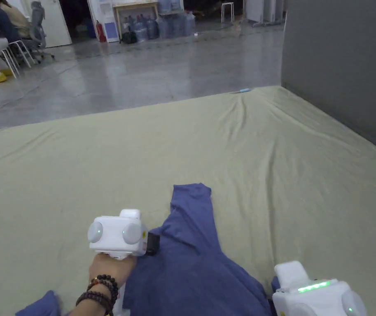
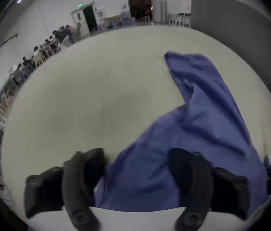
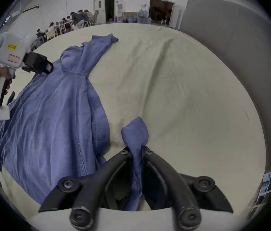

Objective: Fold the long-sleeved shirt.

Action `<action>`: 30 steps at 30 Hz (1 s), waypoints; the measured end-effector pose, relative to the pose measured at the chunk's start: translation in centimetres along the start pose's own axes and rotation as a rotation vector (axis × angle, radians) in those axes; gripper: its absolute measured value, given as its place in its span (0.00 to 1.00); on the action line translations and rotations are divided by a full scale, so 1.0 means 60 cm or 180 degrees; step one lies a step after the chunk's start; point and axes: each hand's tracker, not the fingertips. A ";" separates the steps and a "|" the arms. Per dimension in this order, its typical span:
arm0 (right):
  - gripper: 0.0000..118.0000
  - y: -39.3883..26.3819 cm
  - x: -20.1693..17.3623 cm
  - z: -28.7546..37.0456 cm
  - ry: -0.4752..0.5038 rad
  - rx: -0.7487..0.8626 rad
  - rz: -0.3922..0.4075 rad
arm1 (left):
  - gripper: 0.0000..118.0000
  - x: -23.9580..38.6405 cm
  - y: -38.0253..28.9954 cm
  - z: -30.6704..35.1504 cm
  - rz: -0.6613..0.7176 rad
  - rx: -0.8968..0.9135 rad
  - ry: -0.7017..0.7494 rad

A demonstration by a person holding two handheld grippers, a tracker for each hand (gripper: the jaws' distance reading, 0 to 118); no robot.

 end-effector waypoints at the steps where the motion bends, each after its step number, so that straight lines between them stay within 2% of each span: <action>1: 0.04 0.002 0.003 -0.002 0.0007 -0.0002 -0.0008 | 0.57 -0.004 -0.009 0.002 0.0152 0.0043 -0.0438; 2: 0.04 0.001 -0.001 -0.008 0.0018 -0.0007 -0.0018 | 0.50 -0.008 -0.009 0.014 0.0324 0.0227 -0.0325; 3: 0.04 0.001 0.001 -0.009 0.0030 -0.0009 -0.0021 | 0.16 -0.013 -0.012 0.028 0.0363 0.0210 -0.0379; 4: 0.04 0.001 0.002 -0.010 0.0035 -0.0009 -0.0024 | 0.00 -0.014 -0.012 0.041 0.0358 0.0266 -0.0611; 6: 0.04 0.001 -0.003 -0.001 0.0044 -0.0011 -0.0016 | 0.00 -0.009 -0.011 0.072 0.0160 0.0355 -0.0482; 8: 0.04 0.020 0.007 0.013 0.0117 -0.0113 -0.0007 | 0.00 -0.026 -0.013 0.104 0.0143 0.0418 -0.0583; 9: 0.04 0.033 0.016 0.030 0.0190 -0.0134 -0.0072 | 0.00 -0.040 -0.011 0.128 0.0202 0.0492 -0.0591; 11: 0.04 0.055 0.028 0.090 0.0309 0.0194 -0.0305 | 0.00 -0.074 -0.019 0.191 0.0465 0.0744 -0.0787; 15: 0.04 0.135 0.052 0.178 0.0380 0.0638 -0.0347 | 0.00 -0.166 -0.022 0.330 0.0849 0.1284 -0.1119; 17: 0.04 0.187 0.058 0.215 0.0400 0.0789 -0.0308 | 0.00 -0.212 -0.015 0.399 0.0826 0.1596 -0.0977; 20: 0.04 0.267 0.058 0.265 0.0269 0.1048 -0.0196 | 0.00 -0.270 -0.008 0.509 0.0800 0.1941 -0.0685; 23: 0.04 0.362 0.061 0.304 0.0345 0.1319 -0.0178 | 0.00 -0.337 0.015 0.604 0.1026 0.2246 -0.0562; 27: 0.04 0.493 0.027 0.391 0.0289 0.1701 -0.0033 | 0.00 -0.399 0.075 0.680 0.1087 0.2574 -0.0490; 30: 0.04 0.605 0.011 0.475 0.0385 0.1997 -0.0214 | 0.00 -0.409 0.126 0.746 0.1046 0.2839 -0.0390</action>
